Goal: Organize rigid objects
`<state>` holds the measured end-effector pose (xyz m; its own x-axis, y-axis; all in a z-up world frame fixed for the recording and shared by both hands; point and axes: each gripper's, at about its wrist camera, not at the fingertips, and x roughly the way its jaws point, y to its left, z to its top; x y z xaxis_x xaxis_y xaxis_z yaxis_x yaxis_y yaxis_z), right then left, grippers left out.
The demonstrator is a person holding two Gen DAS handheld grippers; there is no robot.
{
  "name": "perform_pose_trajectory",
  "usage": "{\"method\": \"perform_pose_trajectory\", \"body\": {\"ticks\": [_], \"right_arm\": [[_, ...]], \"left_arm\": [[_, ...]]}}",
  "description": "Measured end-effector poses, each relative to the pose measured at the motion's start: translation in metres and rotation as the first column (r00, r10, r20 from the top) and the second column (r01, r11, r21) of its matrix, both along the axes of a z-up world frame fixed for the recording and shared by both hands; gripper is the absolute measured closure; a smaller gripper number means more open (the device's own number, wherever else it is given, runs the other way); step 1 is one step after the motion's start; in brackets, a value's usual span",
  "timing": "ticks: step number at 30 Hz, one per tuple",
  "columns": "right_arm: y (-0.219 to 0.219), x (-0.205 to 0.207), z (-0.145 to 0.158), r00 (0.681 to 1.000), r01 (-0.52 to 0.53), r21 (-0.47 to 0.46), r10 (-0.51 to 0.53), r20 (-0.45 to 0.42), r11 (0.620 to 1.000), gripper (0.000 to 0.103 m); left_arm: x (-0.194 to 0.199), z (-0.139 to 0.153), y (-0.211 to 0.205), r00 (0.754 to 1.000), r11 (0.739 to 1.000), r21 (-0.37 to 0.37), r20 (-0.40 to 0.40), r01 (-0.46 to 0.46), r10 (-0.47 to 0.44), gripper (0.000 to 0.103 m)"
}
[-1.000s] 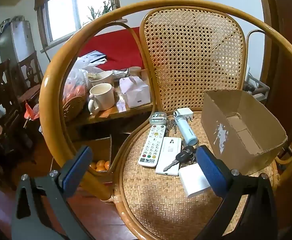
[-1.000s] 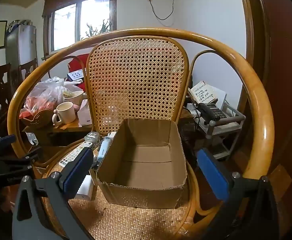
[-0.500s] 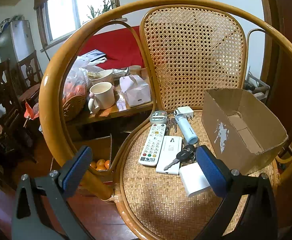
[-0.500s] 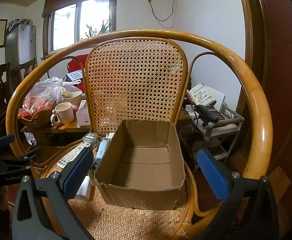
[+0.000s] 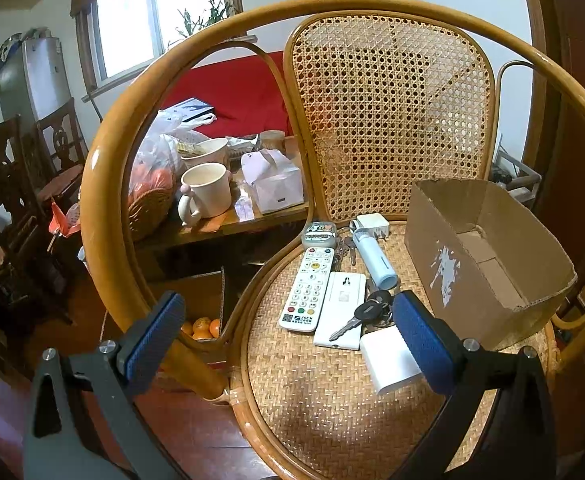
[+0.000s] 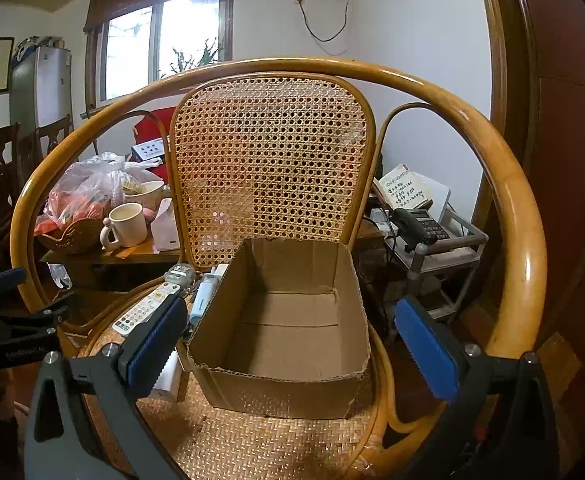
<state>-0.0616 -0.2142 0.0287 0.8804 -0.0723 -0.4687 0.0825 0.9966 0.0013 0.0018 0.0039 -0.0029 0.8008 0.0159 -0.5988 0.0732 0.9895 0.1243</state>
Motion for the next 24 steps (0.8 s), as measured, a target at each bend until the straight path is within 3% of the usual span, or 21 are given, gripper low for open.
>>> {"method": "perform_pose_trajectory", "body": {"ticks": [8, 24], "right_arm": [[0.0071, 0.0002, -0.0022, 1.0, 0.008, -0.049, -0.008, -0.002, 0.999, 0.0], [0.0031, 0.0008, -0.0009, 1.0, 0.016, -0.03, -0.016, -0.004, 0.999, 0.0]], "left_arm": [[-0.0013, 0.002, -0.0018, 1.0, 1.0, 0.003, 0.0, 0.001, -0.001, 0.0], [-0.0013, 0.0023, -0.0015, 1.0, 1.0, 0.005, -0.002, 0.002, -0.002, 0.0]]}}
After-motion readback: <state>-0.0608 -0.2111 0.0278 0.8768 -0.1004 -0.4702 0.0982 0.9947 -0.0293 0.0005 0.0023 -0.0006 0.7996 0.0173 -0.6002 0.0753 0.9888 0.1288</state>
